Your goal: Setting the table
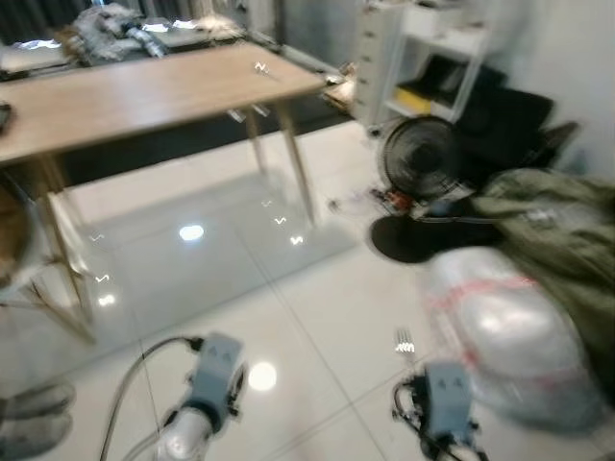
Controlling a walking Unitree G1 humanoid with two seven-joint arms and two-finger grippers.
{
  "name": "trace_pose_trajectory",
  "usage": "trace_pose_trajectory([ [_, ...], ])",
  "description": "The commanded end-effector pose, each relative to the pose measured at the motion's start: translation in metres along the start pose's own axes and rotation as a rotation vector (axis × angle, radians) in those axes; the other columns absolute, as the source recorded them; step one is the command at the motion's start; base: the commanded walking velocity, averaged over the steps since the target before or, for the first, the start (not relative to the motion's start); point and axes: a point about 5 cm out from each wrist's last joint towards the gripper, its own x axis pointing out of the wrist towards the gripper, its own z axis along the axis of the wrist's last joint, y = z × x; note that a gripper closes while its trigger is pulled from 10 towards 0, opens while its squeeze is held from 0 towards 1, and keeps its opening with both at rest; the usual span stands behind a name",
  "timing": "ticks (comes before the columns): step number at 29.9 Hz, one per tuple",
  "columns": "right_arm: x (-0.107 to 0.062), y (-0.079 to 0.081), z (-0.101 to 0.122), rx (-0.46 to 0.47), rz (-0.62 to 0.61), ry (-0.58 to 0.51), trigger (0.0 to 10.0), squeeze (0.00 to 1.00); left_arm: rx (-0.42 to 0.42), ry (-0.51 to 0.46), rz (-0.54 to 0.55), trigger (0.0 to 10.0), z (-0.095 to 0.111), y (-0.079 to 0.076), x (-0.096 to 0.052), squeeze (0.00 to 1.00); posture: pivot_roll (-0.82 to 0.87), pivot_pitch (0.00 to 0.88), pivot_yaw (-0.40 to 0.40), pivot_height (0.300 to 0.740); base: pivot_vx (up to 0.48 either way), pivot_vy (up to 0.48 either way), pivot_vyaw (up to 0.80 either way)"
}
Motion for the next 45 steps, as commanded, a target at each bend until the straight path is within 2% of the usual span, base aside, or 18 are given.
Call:
trace_pose_trajectory([
  [1,-0.003,0.004,-0.004,0.010,0.005,0.009,10.0,0.00,0.006,0.025,0.022,10.0,-0.008,0.007,-0.005,0.00,0.05,0.119,0.055,0.740,0.401,0.000,0.80],
  [11,0.000,0.005,0.006,0.051,-0.007,-0.030,10.0,0.00,0.015,0.017,0.044,10.0,-0.007,0.011,-0.004,0.00,0.06,0.123,0.058,0.740,0.405,0.000,0.16],
  [16,0.006,0.004,0.035,0.089,-0.025,-0.135,10.0,0.00,0.035,-0.031,0.060,10.0,0.007,0.016,0.000,0.00,0.06,0.123,0.061,0.740,0.420,0.000,0.00],
  [20,0.012,0.002,0.062,0.118,-0.043,-0.225,10.0,0.00,0.039,-0.095,0.076,10.0,0.027,0.022,0.005,0.00,0.07,0.120,0.063,0.740,0.421,0.000,0.00],
  [21,0.012,0.002,0.062,0.118,-0.043,-0.225,10.0,0.00,0.039,-0.095,0.076,10.0,0.027,0.022,0.005,0.00,0.07,0.120,0.063,0.740,0.424,0.000,0.00],
  [22,0.014,0.001,0.074,0.130,-0.050,-0.264,10.0,0.00,0.037,-0.126,0.087,10.0,0.037,0.026,0.008,0.00,0.07,0.118,0.063,0.740,0.439,0.000,0.00],
  [27,0.015,0.000,0.088,0.154,-0.062,-0.304,10.0,0.00,0.037,-0.165,0.097,10.0,0.050,0.031,0.011,0.00,0.07,0.117,0.064,0.740,0.450,0.000,0.00],
  [33,0.014,-0.002,0.092,0.168,-0.072,-0.308,10.0,0.00,0.035,-0.193,0.097,10.0,0.059,0.031,0.012,0.00,0.07,0.114,0.063,0.740,0.480,0.000,0.00],
  [45,0.012,-0.010,0.092,0.194,-0.124,-0.290,10.0,0.00,0.034,-0.202,0.086,10.0,0.062,0.028,0.012,0.00,0.06,0.108,0.064,0.740,0.480,0.000,-0.03],
])
